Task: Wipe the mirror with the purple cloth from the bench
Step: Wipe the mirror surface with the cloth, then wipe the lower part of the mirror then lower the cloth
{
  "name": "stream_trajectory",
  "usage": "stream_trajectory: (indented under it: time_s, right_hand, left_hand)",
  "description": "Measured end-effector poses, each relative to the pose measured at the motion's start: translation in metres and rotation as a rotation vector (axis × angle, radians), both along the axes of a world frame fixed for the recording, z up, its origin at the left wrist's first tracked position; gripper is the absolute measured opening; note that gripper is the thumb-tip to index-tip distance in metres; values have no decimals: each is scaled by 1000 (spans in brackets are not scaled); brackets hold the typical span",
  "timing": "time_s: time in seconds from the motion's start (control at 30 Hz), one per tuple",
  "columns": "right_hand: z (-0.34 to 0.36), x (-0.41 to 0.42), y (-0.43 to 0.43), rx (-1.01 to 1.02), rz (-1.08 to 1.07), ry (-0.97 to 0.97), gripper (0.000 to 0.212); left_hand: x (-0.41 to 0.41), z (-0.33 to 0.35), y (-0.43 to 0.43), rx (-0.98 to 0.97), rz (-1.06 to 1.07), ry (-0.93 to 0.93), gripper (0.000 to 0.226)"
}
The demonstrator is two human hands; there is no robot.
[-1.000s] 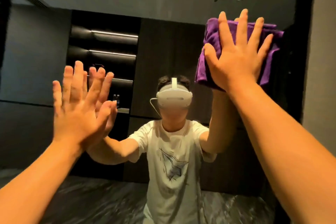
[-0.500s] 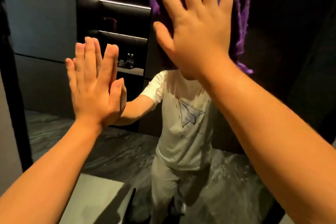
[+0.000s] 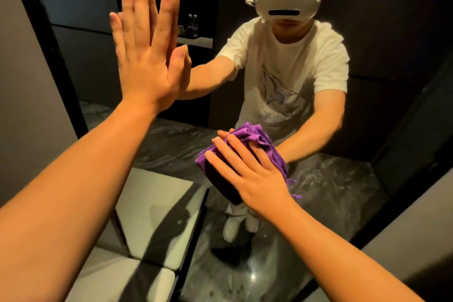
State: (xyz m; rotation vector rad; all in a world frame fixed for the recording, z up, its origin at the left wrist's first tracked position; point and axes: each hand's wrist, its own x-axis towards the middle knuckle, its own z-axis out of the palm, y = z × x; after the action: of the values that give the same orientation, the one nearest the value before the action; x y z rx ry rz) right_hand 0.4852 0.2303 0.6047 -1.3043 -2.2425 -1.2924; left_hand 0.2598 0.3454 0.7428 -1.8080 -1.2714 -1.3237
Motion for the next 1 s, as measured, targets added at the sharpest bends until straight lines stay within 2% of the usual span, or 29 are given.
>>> stream_trajectory:
  time_s: [0.07,0.23,0.37,0.53,0.7,0.8,1.0]
  right_hand:
    - [9,8,-6,63,30,-12,54]
    - [18,10,-8,190,-73,-6,37]
    - [20,0,-18,130,-231,25,15]
    - [2,-27,-46,-119,-287,142,13]
    - [-34,-77,-75,-555,-376,360,37]
    - [-84,-107,-81,-880,-452,547,29]
    - [-214,-165,-89,-1329,-515,840,8]
  left_hand:
    - [-7,-12,-11,-87,0,22,69]
    - [-19,-48,-37,-274,21,84,72]
    - [-37,-76,-48,-356,34,104,73]
    - [-71,-132,-68,-381,82,75,69]
    - [-130,-221,-96,-492,171,55,69]
    - [-184,-291,-119,-641,243,31,72]
    - [-279,-446,-179,-955,323,35,73]
